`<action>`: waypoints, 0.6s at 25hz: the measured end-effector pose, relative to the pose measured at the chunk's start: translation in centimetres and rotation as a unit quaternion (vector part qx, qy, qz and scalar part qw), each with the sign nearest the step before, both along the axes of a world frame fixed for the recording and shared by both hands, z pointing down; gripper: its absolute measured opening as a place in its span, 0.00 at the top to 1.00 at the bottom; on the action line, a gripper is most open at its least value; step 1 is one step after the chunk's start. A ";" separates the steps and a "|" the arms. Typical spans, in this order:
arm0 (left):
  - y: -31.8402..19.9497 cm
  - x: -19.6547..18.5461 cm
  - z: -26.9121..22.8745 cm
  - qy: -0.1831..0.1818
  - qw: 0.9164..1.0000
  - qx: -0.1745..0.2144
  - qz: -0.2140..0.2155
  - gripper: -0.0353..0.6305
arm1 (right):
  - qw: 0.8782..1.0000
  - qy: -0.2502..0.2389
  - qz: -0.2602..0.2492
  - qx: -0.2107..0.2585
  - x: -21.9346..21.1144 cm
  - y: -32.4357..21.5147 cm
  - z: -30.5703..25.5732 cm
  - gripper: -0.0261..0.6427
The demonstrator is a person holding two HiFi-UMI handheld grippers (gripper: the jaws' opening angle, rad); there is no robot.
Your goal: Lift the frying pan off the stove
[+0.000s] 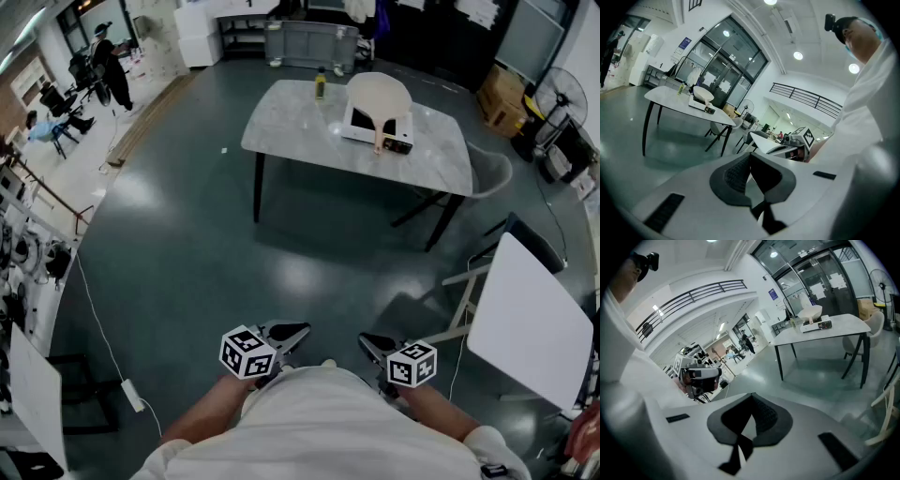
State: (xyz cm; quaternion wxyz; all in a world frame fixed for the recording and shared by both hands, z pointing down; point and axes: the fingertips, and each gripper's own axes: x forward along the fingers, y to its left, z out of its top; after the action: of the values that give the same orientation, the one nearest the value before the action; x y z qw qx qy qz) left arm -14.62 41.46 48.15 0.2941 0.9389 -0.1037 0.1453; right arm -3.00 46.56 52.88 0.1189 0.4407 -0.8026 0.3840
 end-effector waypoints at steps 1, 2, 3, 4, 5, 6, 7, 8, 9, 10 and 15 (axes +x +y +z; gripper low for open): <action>-0.4 0.7 0.0 -0.001 1.000 -0.002 -0.007 0.92 | 1.000 -0.003 -0.004 0.001 0.7 -0.6 0.0 0.96; -0.8 1.4 0.0 -0.003 1.000 -0.004 -0.013 0.92 | 1.000 -0.006 -0.007 0.002 1.4 -1.1 0.0 0.96; -1.1 2.2 0.0 -0.004 1.000 -0.005 -0.015 0.92 | 1.000 -0.008 -0.009 0.003 2.2 -1.4 0.0 0.96; -1.2 3.2 0.0 -0.006 1.000 -0.004 -0.015 0.92 | 1.000 -0.010 -0.008 0.004 3.0 -1.6 0.1 0.96; -1.4 4.0 0.0 -0.007 1.000 -0.003 -0.012 0.92 | 1.000 -0.012 -0.006 0.005 3.8 -1.8 0.1 0.96; -1.5 4.7 0.1 -0.008 1.000 -0.001 -0.009 0.92 | 1.000 -0.014 -0.003 0.005 4.3 -1.9 0.3 0.96; -1.8 5.3 0.1 -0.009 1.000 -0.001 -0.006 0.92 | 1.000 -0.016 -0.001 0.004 4.8 -2.0 0.4 0.96; -2.2 5.8 0.2 -0.010 1.000 0.000 -0.004 0.92 | 1.000 -0.018 0.000 0.004 5.1 -2.2 0.6 0.96; -2.5 6.3 0.2 -0.010 1.000 0.000 -0.003 0.92 | 1.000 -0.021 -0.001 0.002 5.4 -2.4 0.9 0.96; -2.9 6.9 0.1 -0.009 1.000 0.001 -0.001 0.92 | 1.000 -0.023 -0.004 0.000 5.7 -2.6 1.1 0.96; -5.5 9.9 -0.2 0.010 1.000 -0.002 -0.019 0.92 | 0.999 -0.033 -0.030 -0.021 7.7 -4.1 2.5 0.95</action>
State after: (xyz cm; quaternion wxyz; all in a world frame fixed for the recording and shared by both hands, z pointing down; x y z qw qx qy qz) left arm -4.67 35.92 47.94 0.3000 0.9376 -0.1179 0.1305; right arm 4.74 42.45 55.38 0.1125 0.4011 -0.8107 0.4114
